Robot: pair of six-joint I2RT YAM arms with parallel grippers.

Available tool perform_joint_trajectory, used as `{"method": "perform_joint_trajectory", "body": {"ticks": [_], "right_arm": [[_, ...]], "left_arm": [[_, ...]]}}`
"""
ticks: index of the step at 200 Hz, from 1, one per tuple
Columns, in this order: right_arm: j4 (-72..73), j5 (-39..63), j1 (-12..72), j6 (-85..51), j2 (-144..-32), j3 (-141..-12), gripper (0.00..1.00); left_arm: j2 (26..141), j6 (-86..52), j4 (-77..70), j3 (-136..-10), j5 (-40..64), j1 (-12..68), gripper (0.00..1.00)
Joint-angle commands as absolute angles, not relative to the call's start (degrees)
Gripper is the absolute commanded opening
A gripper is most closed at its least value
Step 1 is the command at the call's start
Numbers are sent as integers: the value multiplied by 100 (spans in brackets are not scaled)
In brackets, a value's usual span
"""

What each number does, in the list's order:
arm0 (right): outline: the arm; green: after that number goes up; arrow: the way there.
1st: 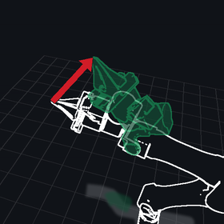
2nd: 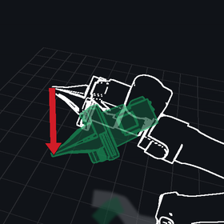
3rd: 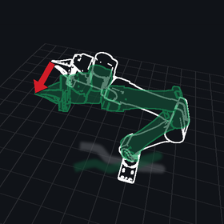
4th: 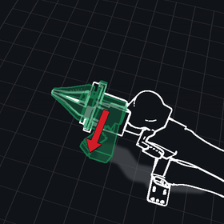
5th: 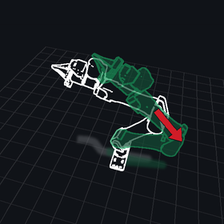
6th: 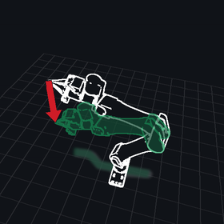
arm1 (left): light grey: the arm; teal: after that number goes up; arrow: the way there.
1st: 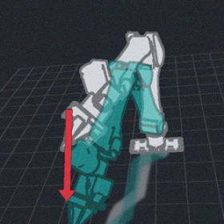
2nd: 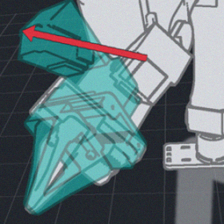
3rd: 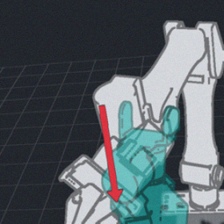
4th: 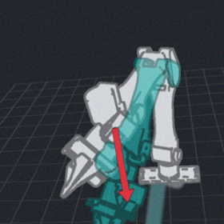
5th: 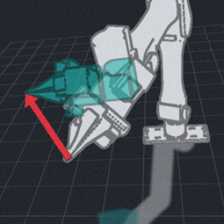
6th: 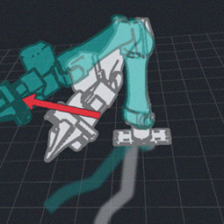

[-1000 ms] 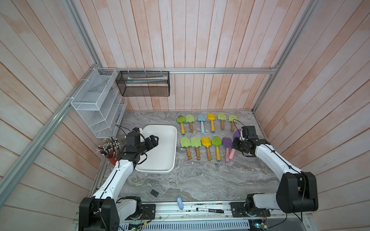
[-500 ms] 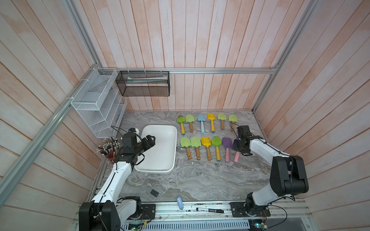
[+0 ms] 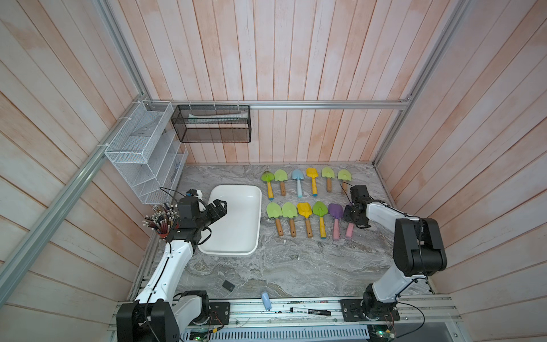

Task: Take the shovel out of the storage box
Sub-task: Place the shovel at the center of the board, then reset both arms

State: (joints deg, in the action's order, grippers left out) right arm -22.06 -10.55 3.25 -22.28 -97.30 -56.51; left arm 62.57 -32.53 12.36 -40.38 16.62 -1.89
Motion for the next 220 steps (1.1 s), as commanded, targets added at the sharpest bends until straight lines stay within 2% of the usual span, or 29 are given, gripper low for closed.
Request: {"method": "perform_joint_trajectory", "body": {"ticks": [1,55,85,129,157,220], "right_arm": [[-2029,-967,308,-2227,-9826,-5607,23],[-1948,-865,308,-2248,-9736,-5511,36],[-1956,-901,304,-2285,-9387,-5523,47],[-1204,-1050,300,-2286,-8494,-5202,75],[-649,-1040,300,-2348,-8222,-5105,80],[1131,-1656,299,-2255,-7834,-4312,85]], "left_arm": [[6188,-3162,1360,-4005,1562,-242,91],[6211,-3191,1391,-3982,1172,-428,92],[6266,-3230,1188,-4008,1109,-461,97],[6471,-3133,1042,-4266,295,-457,100],[6533,-2775,622,-4281,200,-457,100],[6183,-1231,-2473,-2833,370,-457,100]]}}
